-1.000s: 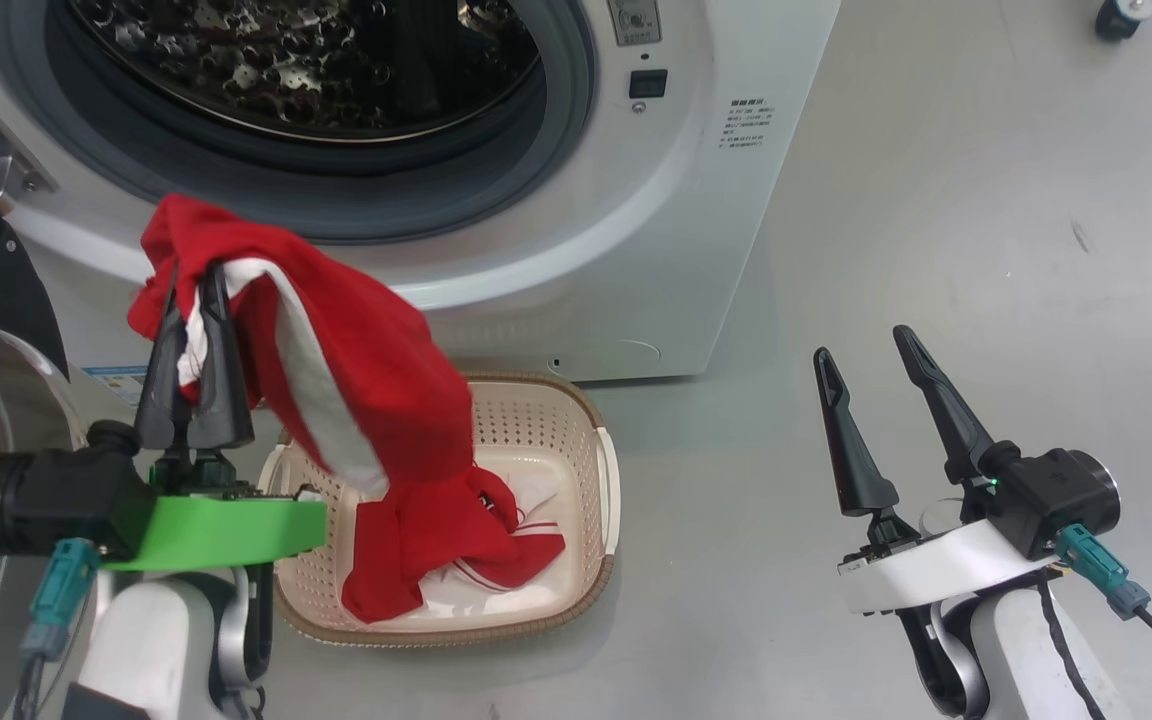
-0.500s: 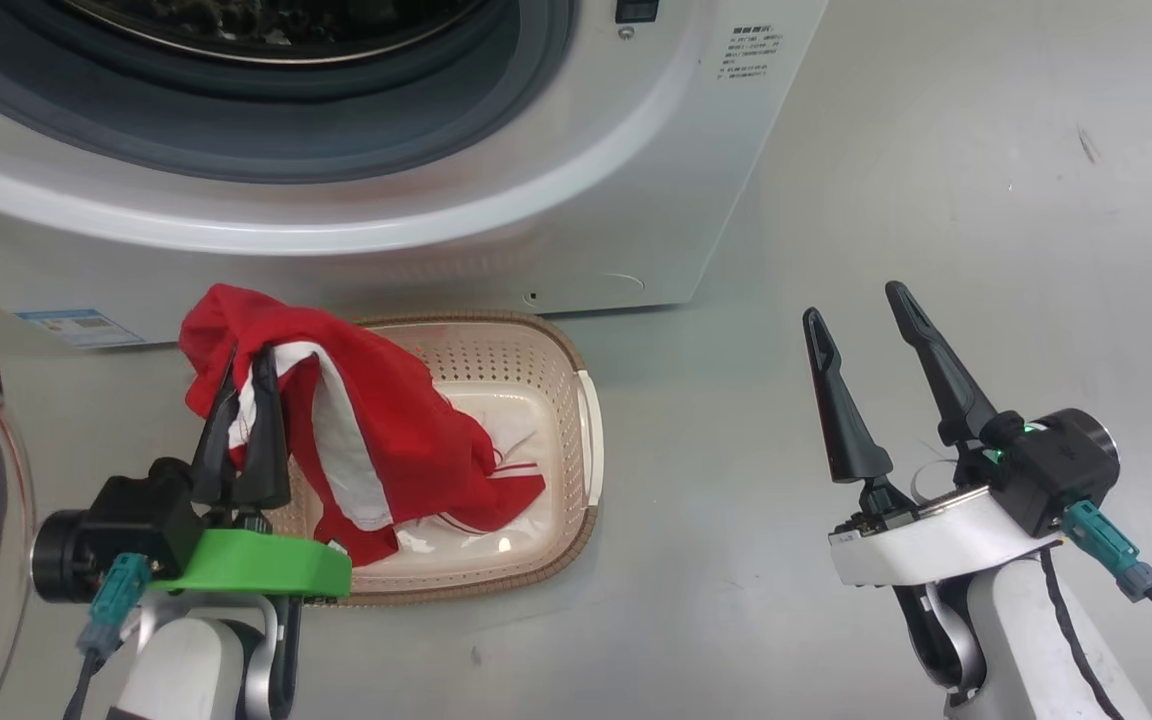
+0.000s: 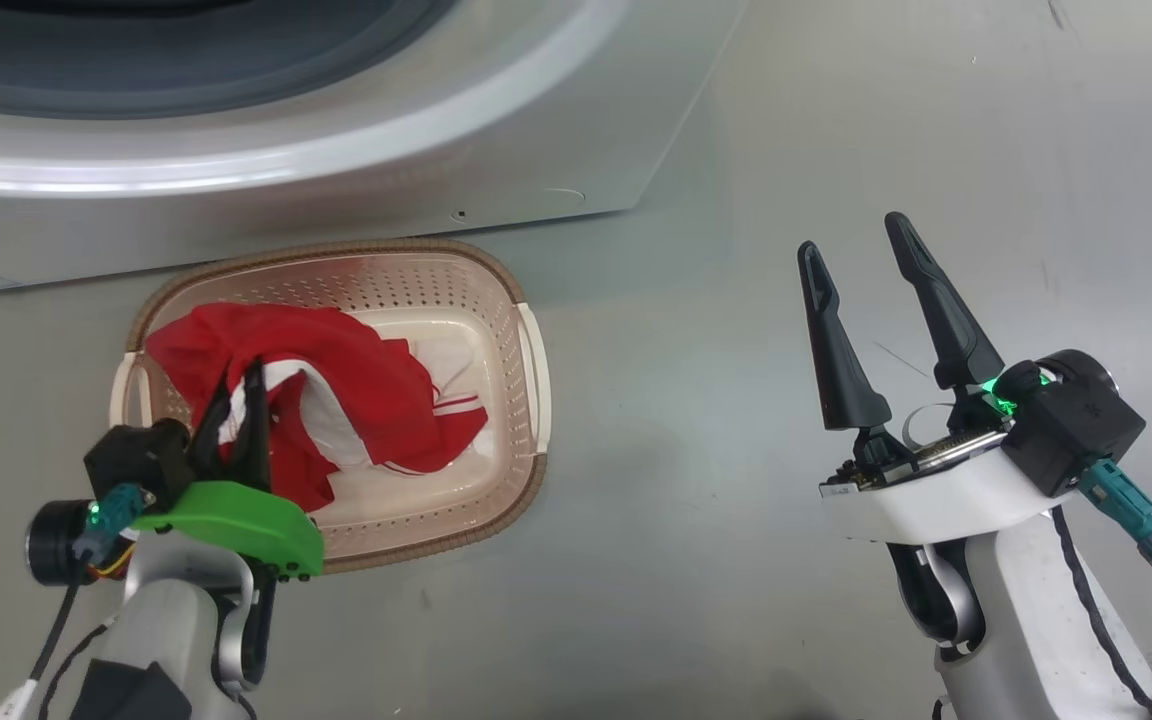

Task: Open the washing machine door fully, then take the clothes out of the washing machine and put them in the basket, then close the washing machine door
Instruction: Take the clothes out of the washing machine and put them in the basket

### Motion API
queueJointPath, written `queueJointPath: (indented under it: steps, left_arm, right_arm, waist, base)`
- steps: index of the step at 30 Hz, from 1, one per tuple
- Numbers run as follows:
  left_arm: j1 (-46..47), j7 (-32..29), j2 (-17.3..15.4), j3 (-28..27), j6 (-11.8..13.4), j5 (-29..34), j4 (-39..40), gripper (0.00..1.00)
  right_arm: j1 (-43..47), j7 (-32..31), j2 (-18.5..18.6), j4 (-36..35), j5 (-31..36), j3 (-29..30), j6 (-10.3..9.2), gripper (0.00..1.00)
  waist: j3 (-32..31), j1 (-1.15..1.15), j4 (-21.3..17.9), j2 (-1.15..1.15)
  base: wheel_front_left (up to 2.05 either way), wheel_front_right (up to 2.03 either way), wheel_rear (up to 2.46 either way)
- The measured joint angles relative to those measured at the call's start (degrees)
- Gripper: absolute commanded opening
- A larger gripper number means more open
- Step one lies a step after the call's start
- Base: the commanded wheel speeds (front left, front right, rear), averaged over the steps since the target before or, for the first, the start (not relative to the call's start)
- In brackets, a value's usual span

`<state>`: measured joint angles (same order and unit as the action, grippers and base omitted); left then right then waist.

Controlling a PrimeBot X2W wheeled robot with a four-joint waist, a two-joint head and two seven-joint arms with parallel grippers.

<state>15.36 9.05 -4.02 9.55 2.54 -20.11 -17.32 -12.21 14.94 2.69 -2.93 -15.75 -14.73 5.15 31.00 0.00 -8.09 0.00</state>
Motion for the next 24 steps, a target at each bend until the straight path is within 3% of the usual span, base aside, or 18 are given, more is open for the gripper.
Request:
queueJointPath:
  steps: [24]
  left_arm:
    - [16.71,-8.44,-2.09,-1.77,-3.31,-3.46,-24.07,0.0]
  right_arm:
    - [-6.33,0.01,0.0,-0.94,-3.42,-1.89,-0.77,1.0]
  waist:
    - [11.71,0.0,-7.23,0.0]
  base:
    - [0.0,0.0,0.0]
